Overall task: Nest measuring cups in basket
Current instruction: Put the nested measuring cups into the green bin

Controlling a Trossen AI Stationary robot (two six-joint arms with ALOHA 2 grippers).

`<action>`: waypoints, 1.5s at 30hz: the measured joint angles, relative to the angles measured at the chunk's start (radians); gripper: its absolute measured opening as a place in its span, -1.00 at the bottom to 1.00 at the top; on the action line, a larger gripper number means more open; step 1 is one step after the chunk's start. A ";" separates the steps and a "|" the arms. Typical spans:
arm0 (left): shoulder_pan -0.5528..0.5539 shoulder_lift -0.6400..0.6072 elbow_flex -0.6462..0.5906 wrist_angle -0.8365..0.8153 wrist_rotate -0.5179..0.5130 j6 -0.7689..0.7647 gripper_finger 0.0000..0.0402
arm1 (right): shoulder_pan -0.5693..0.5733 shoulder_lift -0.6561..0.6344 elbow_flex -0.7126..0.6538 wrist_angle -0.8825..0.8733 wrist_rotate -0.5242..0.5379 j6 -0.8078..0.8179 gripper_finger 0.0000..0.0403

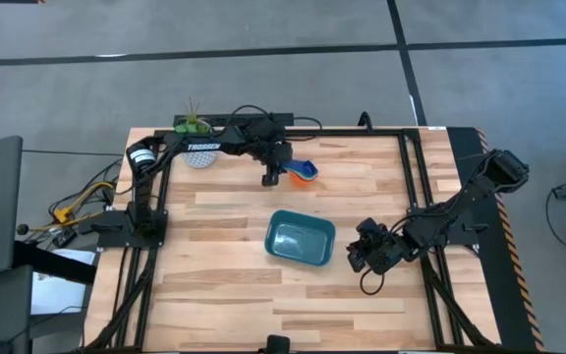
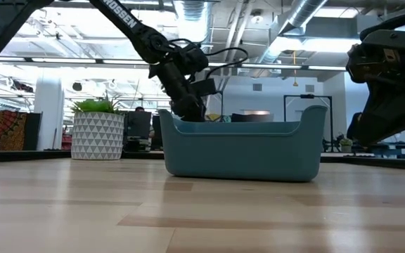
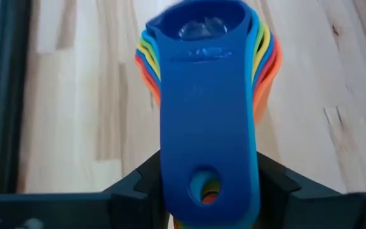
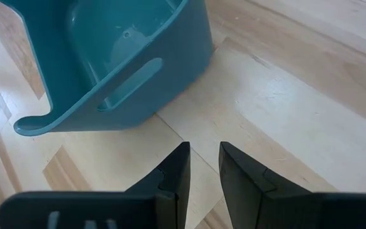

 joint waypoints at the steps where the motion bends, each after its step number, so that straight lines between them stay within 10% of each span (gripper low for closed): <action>1: 0.000 0.000 0.000 -0.014 0.000 0.000 -0.31 | 0.000 0.000 0.000 0.000 0.000 0.000 -0.47; 45: -0.091 0.000 0.000 -0.279 -0.155 -0.068 -0.32 | -0.208 -0.002 0.000 0.157 0.049 -0.339 -0.47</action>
